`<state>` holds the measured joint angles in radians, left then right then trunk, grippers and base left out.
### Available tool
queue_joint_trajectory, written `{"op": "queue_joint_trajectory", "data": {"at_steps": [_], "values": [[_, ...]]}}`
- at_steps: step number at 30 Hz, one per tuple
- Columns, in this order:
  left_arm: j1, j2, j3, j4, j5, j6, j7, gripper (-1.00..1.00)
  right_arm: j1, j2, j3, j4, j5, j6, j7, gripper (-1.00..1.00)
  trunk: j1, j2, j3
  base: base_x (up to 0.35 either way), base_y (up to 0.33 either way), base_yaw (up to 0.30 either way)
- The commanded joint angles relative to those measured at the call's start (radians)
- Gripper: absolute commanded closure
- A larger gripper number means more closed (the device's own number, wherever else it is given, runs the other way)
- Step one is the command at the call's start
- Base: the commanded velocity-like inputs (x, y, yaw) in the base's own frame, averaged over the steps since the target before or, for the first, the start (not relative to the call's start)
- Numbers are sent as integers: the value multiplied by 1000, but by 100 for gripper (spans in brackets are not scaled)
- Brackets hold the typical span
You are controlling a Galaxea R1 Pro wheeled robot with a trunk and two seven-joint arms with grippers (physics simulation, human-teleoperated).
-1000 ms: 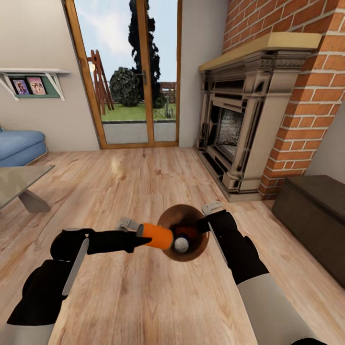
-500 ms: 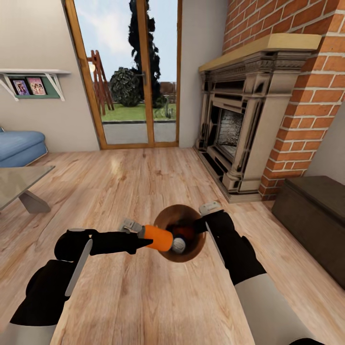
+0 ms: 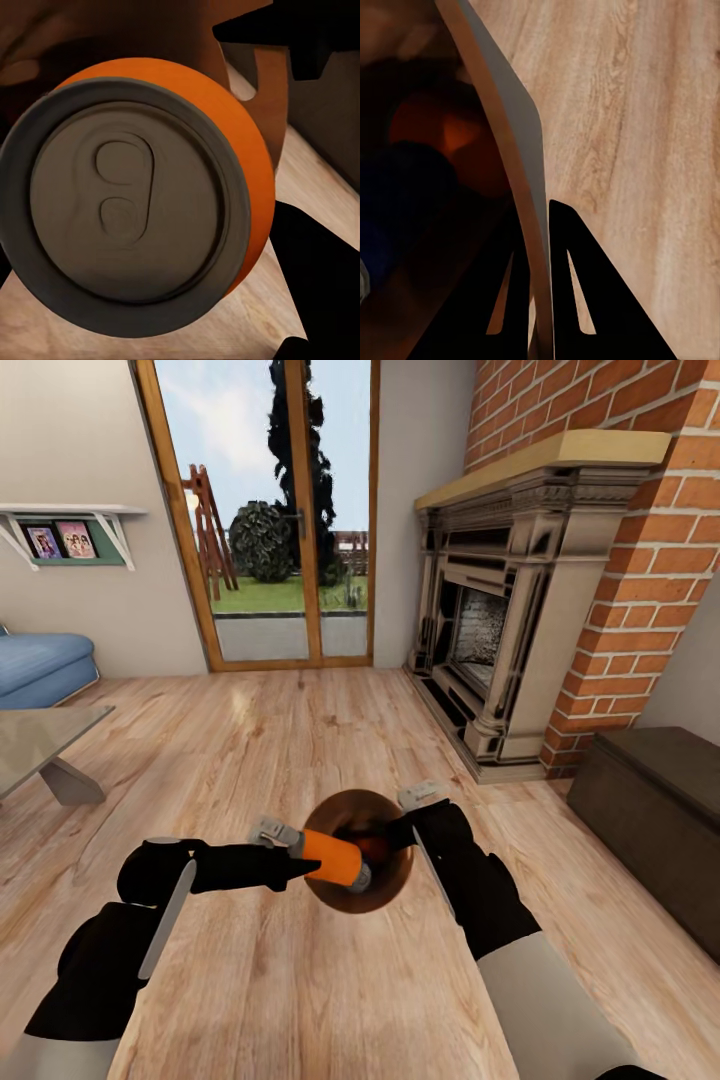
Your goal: Put the three can of soda from the living room inside the tash can in the kitchen.
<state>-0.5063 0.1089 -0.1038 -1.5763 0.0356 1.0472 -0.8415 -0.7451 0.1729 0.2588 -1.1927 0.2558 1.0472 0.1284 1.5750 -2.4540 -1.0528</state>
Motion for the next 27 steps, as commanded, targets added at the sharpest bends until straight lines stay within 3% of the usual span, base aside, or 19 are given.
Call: {"op": "queue_joint_trajectory", "data": {"at_steps": [1,13,27], "values": [[0,-1,-6,0,-1,0,1,100,0,1,3,-1,-3,0,5,100,0,0,0,0,0,0],[0,-20,-23,49,-6,-4,74,100,0,2,23,-1,-47,0,4,100,0,0,0,0,0,0],[-1,-27,-39,200,-5,-117,149,100,0,2,26,-2,-60,0,4,100,0,0,0,0,0,0]]}}
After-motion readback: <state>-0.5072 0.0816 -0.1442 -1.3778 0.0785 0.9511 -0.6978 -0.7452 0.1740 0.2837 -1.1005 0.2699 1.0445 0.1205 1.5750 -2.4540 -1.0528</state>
